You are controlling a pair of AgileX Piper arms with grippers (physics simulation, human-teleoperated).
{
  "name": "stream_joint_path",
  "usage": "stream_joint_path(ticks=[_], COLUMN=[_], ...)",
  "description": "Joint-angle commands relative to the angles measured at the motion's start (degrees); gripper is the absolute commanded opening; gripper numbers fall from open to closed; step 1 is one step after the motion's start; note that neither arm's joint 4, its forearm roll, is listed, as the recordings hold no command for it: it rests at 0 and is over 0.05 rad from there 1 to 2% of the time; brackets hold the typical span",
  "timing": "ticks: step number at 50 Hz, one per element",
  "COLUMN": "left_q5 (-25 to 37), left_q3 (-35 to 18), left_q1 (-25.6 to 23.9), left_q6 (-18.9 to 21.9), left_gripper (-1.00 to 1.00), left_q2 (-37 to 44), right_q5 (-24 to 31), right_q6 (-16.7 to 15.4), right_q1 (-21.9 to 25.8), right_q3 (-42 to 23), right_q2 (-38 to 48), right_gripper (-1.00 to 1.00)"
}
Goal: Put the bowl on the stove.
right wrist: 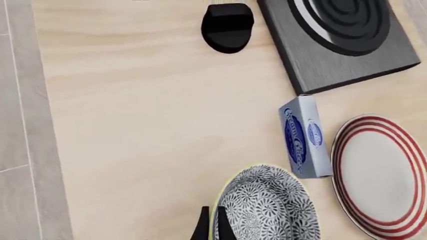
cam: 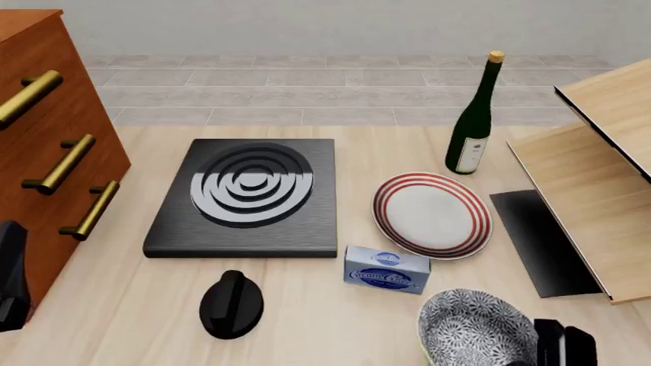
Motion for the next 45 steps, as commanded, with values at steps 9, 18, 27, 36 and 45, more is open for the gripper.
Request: stream_joint_path(ticks=[9,18,27,36,45], left_q5=[-0.72,-0.63,-0.68,-0.31,-0.32], left_q3=[-0.03,-0.03,-0.04,-0.45,-0.69], left_q1=[0.05,0.34,0.75,0.56,1.03], left_q6=[-0.66,-0.97,-1.21,-1.37,-1.65], left_gripper=[1.00,1.00,1.00,1.00,1.00], left_q2=[0.00,0.00,0.00,0.00,0.00], right_q5=[5.58,7.79,11.46,8.96,-0.49], right_q6=[-7.75,-12.69,-20.37,-23.00,-23.13], right_q1=[-1.16,-2.34,-4.89,-4.38,-0.67], right_q3=[-3.81,-4.47,-4.74,-6.39,-7.93], right_q2=[-4.62,-6.76,-11.91,-10.60,-2.45], right_gripper=[-1.00,-1.00,-1.00,-1.00,-1.00])
